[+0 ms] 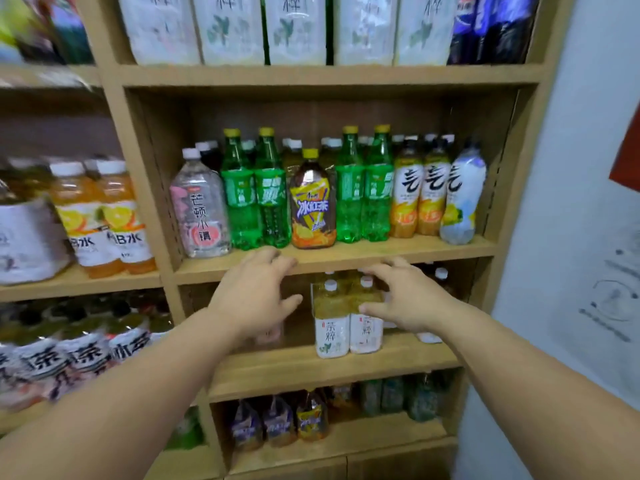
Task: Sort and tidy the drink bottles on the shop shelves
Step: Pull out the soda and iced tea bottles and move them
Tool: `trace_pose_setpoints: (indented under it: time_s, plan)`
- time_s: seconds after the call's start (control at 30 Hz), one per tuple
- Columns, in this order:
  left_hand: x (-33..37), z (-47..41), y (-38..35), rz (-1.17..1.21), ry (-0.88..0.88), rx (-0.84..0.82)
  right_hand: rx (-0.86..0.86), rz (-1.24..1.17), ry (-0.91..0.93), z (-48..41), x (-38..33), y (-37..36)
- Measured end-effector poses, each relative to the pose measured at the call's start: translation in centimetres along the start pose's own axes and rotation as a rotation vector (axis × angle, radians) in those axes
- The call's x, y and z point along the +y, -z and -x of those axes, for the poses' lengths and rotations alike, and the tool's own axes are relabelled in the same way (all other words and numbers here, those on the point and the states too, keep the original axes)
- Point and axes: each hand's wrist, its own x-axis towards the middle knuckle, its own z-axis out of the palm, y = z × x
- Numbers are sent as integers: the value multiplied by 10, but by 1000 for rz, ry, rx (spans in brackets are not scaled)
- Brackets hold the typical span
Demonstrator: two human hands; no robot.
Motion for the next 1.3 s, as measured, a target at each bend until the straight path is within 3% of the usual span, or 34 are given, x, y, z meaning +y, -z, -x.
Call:
trace_pose_setpoints:
  time_s: [0.37,0.63,0.8,1.03,1.17,1.3]
  plan:
    - [-31,-99,30,67,-35,174,231,-32,20,-68,-51,56]
    - [-52,-143,2,246,-112,139,332,-149,69,-131,-82,63]
    - [-56,-151,-6,400,-67,172,272,-178,40,-155,-85,58]
    - [-44,-149,-9,612,12,238,335,-191,62,-160,-67,55]
    - [-34,-150,-8,625,52,238,321,-176,71,-162,-70,56]
    - [-32,-148,-7,588,34,210,264,-347,50,-162,-74,52]
